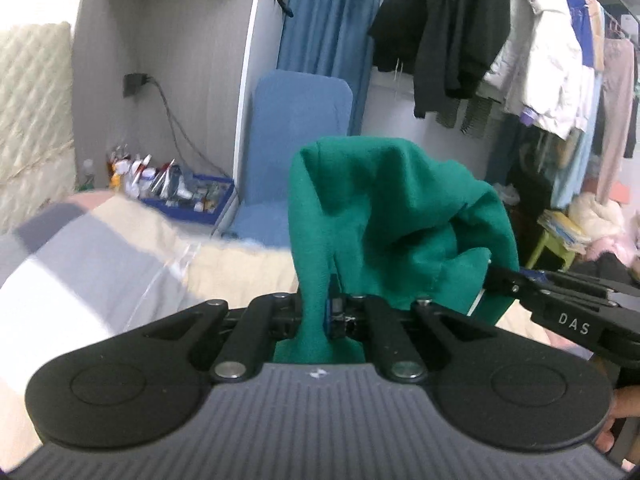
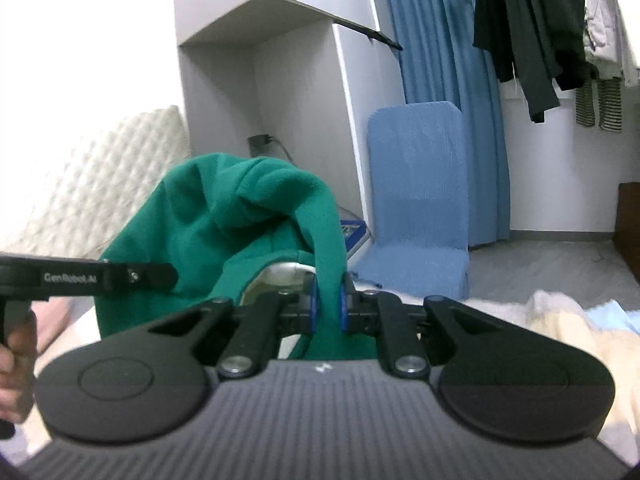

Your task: Fold large clothes

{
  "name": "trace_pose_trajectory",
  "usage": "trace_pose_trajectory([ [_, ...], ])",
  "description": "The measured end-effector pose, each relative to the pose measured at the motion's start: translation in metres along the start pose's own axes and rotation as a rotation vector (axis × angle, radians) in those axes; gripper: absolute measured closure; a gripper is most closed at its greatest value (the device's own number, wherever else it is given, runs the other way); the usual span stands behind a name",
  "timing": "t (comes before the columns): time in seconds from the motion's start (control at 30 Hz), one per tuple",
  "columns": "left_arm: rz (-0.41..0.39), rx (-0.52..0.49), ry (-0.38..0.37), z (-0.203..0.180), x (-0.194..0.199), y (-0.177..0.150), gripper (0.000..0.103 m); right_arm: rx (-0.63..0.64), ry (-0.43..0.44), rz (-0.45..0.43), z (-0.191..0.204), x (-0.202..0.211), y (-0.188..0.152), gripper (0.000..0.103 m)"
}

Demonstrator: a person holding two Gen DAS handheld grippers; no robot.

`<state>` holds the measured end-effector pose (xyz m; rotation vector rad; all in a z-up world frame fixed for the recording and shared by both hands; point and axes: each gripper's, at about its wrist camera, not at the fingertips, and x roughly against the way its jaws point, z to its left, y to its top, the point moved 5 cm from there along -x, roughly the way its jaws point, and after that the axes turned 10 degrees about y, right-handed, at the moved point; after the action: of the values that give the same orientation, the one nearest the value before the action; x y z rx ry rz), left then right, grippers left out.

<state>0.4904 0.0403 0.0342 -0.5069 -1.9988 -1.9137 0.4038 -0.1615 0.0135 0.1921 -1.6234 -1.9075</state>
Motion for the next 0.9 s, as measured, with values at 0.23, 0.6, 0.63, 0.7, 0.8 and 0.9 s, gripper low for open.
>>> trace_pose_trajectory([
  [0.23, 0.069, 0.064, -0.019, -0.001, 0.087, -0.111, 0.097, 0.024, 0.001, 0.066, 0.049, 0.077, -0.073, 0.090],
  [0.6, 0.157, 0.114, -0.031, -0.004, 0.125, -0.251, 0.092, -0.085, -0.034, 0.265, 0.064, 0.111, -0.176, 0.088],
  [0.63, 0.154, 0.117, -0.043, -0.005, 0.128, -0.257, 0.088, -0.096, -0.036, 0.273, 0.064, 0.113, -0.179, 0.088],
  [0.7, 0.131, 0.105, -0.068, -0.006, 0.138, -0.266, 0.052, -0.122, -0.042, 0.279, 0.061, 0.118, -0.182, 0.087],
  [0.8, 0.094, 0.118, -0.110, -0.003, 0.158, -0.272, 0.039, -0.189, -0.026, 0.291, 0.059, 0.133, -0.185, 0.065],
  [0.9, 0.049, 0.162, -0.165, 0.008, 0.184, -0.273, 0.037, -0.255, 0.011, 0.281, 0.059, 0.150, -0.187, 0.042],
])
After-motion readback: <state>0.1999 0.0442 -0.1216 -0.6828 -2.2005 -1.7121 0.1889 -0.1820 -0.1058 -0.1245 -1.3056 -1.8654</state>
